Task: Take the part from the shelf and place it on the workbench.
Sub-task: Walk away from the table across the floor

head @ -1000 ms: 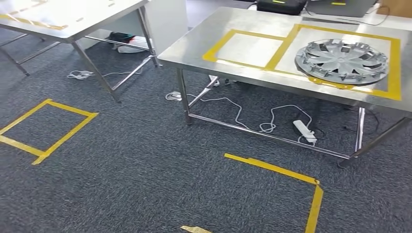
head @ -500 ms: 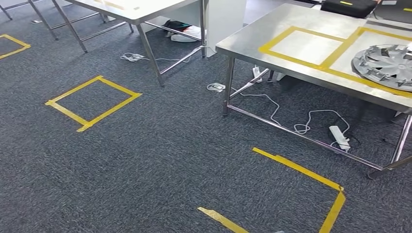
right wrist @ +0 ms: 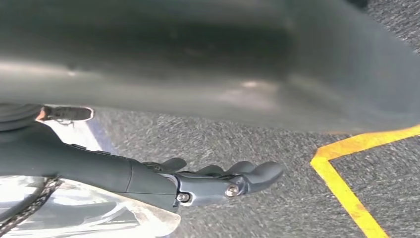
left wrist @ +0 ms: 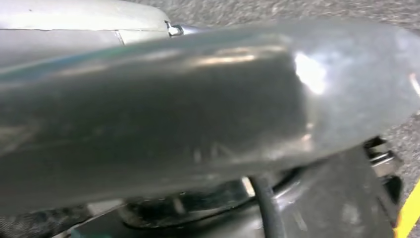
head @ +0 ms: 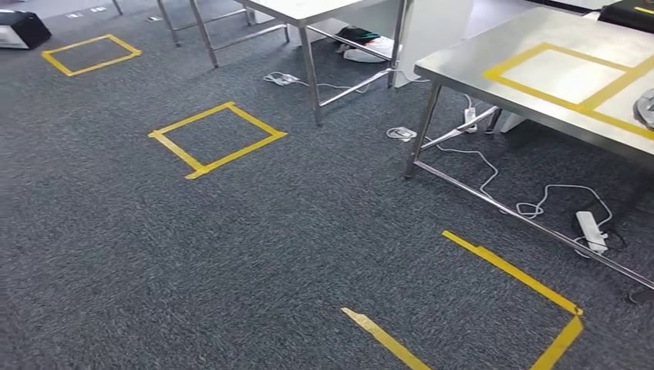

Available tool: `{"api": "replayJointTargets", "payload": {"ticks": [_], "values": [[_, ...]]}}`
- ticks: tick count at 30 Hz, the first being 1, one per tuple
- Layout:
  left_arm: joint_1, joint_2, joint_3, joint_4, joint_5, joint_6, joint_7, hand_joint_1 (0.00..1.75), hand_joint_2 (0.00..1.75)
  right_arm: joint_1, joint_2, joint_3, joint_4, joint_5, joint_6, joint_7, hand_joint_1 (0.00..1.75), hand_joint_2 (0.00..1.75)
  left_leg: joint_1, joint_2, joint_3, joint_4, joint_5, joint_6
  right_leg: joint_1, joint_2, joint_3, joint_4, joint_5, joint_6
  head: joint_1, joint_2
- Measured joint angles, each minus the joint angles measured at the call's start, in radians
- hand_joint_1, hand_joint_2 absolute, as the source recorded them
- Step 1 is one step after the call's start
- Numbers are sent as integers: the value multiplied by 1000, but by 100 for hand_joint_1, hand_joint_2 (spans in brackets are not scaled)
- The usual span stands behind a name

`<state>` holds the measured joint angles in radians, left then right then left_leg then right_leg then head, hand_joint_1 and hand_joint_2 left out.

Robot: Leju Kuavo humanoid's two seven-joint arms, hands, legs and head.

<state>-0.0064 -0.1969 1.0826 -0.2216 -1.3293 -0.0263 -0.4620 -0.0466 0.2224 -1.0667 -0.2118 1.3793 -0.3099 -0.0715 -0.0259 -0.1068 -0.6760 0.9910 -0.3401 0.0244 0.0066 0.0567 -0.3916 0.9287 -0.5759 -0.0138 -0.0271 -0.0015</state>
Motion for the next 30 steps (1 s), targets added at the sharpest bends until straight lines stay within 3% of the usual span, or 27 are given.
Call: {"api": "replayJointTargets", "payload": {"ticks": [1,2,4,5,6,7,9,11,12,14,16,17,18,19,20,21,22,23,24,26,28,30], "values": [[2,1,0,0,0,0,0,0,0,1,1,0,0,0,0,0,0,0,1,19,-9,26,-36,-6,-2,-18,-10,0,11,-6,-2,0],[2,1,0,0,-1,0,-1,0,0,2,1,0,0,1,0,0,0,0,5,47,-21,72,-91,-12,-3,-37,-20,-1,22,-9,-4,0],[0,2,0,0,-3,0,-4,0,0,6,1,-1,0,2,-1,0,0,0,18,84,-43,208,-195,-30,-2,-76,-45,1,41,-10,-7,0],[-1,2,0,0,-3,-1,-6,0,0,7,1,-2,0,3,-2,0,0,0,26,91,-45,267,-215,-38,-2,-96,-59,3,50,-6,-7,0],[0,2,0,0,-4,-1,-8,0,0,7,1,-2,0,3,-2,0,0,0,36,96,-36,301,-210,-47,-3,-115,-75,7,59,-2,-7,0],[1,2,0,0,-5,-1,-9,0,0,6,0,-3,0,3,-3,0,0,0,45,101,-12,302,-187,-56,-5,-132,-92,12,66,3,-7,0],[1,2,0,0,-8,-1,-11,0,0,3,0,-5,0,4,-5,-1,0,0,60,128,85,203,-150,-72,-9,-159,-118,29,76,14,-7,0],[-2,0,0,0,-11,0,-13,0,0,0,-1,-5,0,5,-9,-3,0,0,59,161,186,61,-171,-70,-10,-180,-137,50,84,28,-6,0],[-3,-1,0,-1,-11,0,-14,0,0,-1,-1,-6,0,6,-11,-4,0,0,55,169,210,16,-187,-63,-12,-188,-144,57,89,35,-6,0],[1,0,0,-1,-13,2,-15,0,0,-4,-1,-6,0,6,-14,-8,0,0,46,159,207,-8,-193,-41,-19,-201,-153,63,98,53,-5,0],[7,2,0,-1,-16,5,-17,0,0,-4,0,-6,0,7,-18,-11,0,0,41,144,191,-11,-180,-19,-27,-161,-172,91,71,65,-3,0],[7,3,0,-1,-19,6,-19,0,0,-3,0,-6,0,7,-19,-12,0,0,39,135,181,-13,-171,-9,-29,-127,-191,133,36,66,-1,0],[5,3,0,-1,-22,8,-21,0,0,-1,0,-7,0,7,-22,-14,0,0,35,125,169,-12,-162,0,-28,-92,-215,195,-8,65,1,0],[3,3,0,-1,-24,9,-23,0,0,1,0,-7,0,7,-24,-16,0,0,31,112,157,-12,-154,6,-26,-72,-240,264,-45,61,2,0],[2,2,0,-1,-27,10,-25,0,0,3,0,-7,0,7,-26,-18,0,0,25,99,146,-12,-147,10,-22,-63,-260,322,-66,57,2,0],[2,2,0,-1,-29,11,-27,0,0,4,0,-8,0,7,-28,-20,0,0,20,86,136,-12,-140,12,-18,-59,-265,351,-66,51,2,0],[3,1,0,-1,-30,13,-29,0,0,4,0,-8,0,7,-30,-21,0,0,16,72,129,-12,-135,14,-15,-56,-252,342,-48,44,2,0],[4,1,1,-1,-32,14,-30,0,0,4,0,-8,0,7,-32,-23,0,0,12,58,123,-12,-130,14,-10,-50,-218,295,-19,36,2,0],[5,1,1,-1,-33,15,-31,0,0,4,0,-8,0,8,-33,-24,0,0,10,45,120,-11,-125,14,-6,-33,-170,222,8,27,2,0],[3,-1,1,-1,-36,17,-32,0,0,4,0,-9,0,9,-37,-27,0,0,5,22,111,-5,-119,10,-3,9,-83,87,26,15,2,0],[1,-1,1,-1,-39,18,-33,0,0,3,0,-9,0,11,-41,-29,0,0,1,1,104,2,-116,4,-3,21,-55,37,13,13,2,0],[3,0,1,-1,-40,18,-33,0,0,4,1,-9,0,12,-45,-30,0,0,2,-4,99,16,-118,-4,-6,-4,-50,30,13,10,2,0]]}}
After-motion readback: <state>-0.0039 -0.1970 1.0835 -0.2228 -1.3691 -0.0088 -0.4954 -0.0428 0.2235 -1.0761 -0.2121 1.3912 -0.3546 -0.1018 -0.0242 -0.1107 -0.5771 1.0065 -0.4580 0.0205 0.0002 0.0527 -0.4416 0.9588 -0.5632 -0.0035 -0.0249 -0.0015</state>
